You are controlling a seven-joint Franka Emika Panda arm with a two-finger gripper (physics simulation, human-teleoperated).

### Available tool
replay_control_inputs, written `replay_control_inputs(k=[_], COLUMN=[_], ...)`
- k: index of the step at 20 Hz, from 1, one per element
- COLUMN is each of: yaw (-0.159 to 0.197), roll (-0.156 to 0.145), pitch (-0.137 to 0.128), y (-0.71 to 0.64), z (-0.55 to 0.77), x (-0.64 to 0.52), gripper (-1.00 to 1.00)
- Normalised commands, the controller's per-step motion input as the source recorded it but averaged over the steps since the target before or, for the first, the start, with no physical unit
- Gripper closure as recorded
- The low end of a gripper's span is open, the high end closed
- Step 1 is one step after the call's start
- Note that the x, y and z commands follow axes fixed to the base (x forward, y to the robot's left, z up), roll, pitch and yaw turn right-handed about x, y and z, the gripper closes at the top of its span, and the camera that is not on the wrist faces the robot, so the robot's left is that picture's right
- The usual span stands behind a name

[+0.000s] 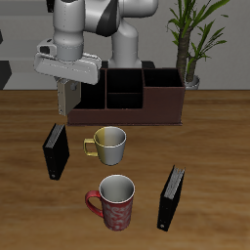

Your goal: Place the yellow book into the back desk caddy's right compartment

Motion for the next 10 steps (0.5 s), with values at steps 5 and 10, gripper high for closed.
replay_control_inputs(k=[5, 10], yaw=[-0.005, -0.029], roll=[0.05, 0.023], pitch=[-0.024, 0.0], y=[0.37, 0.38], z=[0.32, 0.27], x=[-0.23, -0.24], gripper=[1.0, 1.0])
